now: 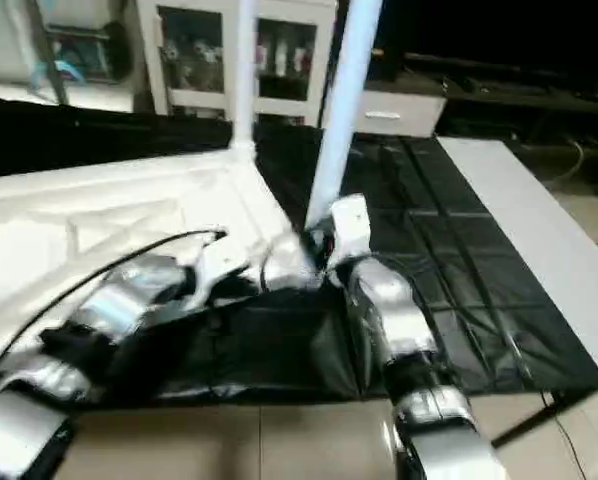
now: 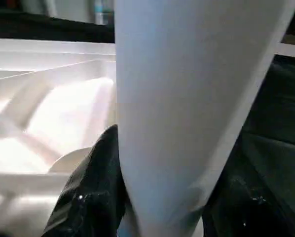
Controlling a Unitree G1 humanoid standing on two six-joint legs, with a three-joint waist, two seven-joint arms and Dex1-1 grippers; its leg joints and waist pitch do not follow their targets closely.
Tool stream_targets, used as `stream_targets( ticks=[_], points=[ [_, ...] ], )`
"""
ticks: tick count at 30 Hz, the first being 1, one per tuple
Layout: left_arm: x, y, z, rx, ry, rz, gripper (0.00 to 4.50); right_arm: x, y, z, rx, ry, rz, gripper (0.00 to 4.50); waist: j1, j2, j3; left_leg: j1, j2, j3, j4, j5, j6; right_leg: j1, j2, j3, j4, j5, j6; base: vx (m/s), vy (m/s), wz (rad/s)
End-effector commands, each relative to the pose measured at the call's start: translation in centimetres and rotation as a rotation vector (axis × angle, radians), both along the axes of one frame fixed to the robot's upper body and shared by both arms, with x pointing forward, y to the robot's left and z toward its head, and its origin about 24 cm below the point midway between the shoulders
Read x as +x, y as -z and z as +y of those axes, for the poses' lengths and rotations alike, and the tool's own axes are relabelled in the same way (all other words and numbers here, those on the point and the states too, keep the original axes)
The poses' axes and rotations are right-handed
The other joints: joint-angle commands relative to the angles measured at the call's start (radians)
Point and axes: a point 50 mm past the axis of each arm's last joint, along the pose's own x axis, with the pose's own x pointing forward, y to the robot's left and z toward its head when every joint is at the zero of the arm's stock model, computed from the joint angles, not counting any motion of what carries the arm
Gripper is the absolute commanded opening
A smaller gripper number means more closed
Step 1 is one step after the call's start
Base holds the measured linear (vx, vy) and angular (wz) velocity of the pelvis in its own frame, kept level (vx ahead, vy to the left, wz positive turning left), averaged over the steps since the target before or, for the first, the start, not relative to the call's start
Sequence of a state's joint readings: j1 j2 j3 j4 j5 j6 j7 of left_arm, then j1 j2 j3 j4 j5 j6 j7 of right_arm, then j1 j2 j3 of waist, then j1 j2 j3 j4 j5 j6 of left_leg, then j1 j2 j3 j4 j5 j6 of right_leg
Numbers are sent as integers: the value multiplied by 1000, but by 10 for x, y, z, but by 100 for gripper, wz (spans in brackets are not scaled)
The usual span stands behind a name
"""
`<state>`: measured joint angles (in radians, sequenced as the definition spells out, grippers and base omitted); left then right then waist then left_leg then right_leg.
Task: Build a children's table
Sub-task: Insert table leg to table base
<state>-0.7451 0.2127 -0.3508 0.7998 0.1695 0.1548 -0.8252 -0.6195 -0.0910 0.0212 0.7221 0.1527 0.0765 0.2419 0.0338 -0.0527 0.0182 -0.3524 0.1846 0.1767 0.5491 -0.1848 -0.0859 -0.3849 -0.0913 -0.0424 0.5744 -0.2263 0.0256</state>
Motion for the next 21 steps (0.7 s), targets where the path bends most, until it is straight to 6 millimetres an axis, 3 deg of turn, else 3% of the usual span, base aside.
stream_targets(
  ticks=[1, 3, 4, 5, 6, 9, 10, 12, 14, 17, 19, 21],
  points=[
    [5, -11, -22, -33, 20, -35, 0, -18, 56, -24, -126, 176, 272, 185, -5, 14, -21, 14, 47, -28, -89, -517, -57, -7, -50, 36, -87, -372, -130, 0, 0, 0],
    [14, -21, -37, -41, -27, -71, 0, -11, 52, -17, -120, 267, 278, 185, -4, 15, -24, 9, 47, -24, -89, -460, -56, -1, -50, 39, -78, -293, -149, 0, 0, 0],
    [17, -26, -43, -42, -53, -88, 0, -8, 51, -14, -114, 316, 281, 185, -4, 6, -25, 7, 46, -22, -88, -436, -53, 1, -49, 38, -76, -263, -155, 0, 0, 0],
    [20, -30, -49, -52, -77, -104, 0, -6, 49, -12, -116, 364, 284, 185, -1, 9, -27, 11, 44, -17, -84, -414, -59, -1, -51, 39, -74, -249, -161, 0, 0, 0],
    [24, -36, -55, -65, -116, -128, 0, -3, 47, -9, -115, 421, 283, 185, 7, 4, -34, 7, 44, -12, -75, -329, -40, 9, -51, 38, -64, -141, -174, 0, 0, 0],
    [29, -41, -60, -56, -150, -171, 0, 0, 43, -6, -129, 496, 269, 185, 10, 5, -33, 0, 41, -4, -68, -270, -18, 9, -48, 37, -59, -83, -186, 0, 0, 0],
    [29, -41, -60, -56, -151, -172, 0, 0, 43, -6, -129, 500, 269, 185, 12, 4, -38, -1, 39, -3, -64, -243, -14, 15, -48, 36, -52, -49, -189, 61, -31, 0],
    [31, -45, -63, -65, -167, -184, 0, 2, 40, -6, -149, 578, 257, 185, 23, 2, -46, -5, 34, 3, -48, -60, 23, 29, -41, 34, -26, 203, -209, 65, -30, -3],
    [31, -46, -64, -67, -170, -186, 0, 2, 38, -7, -155, 595, 247, 185, 29, -1, -47, -3, 28, 9, -40, 20, 64, 35, -36, 33, -16, 341, -232, 27, -9, -1],
    [31, -42, -63, -56, -175, -175, 0, 4, 37, -6, -157, 606, 236, 185, 29, 0, -44, -2, 31, 10, -42, -12, 83, 35, -38, 32, -19, 309, -239, 0, 0, 0],
    [31, -40, -62, -55, -177, -170, 0, 4, 36, -6, -143, 597, 232, 185, 28, 2, -38, 2, 38, 11, -49, -99, 71, 33, -41, 32, -29, 181, -236, 0, 0, 0],
    [31, -39, -61, -50, -177, -164, 0, 6, 34, -3, -101, 585, 226, 185, 27, 3, -38, 3, 40, 11, -50, -125, 61, 30, -41, 33, -31, 137, -231, 0, 0, 0]
  ],
)
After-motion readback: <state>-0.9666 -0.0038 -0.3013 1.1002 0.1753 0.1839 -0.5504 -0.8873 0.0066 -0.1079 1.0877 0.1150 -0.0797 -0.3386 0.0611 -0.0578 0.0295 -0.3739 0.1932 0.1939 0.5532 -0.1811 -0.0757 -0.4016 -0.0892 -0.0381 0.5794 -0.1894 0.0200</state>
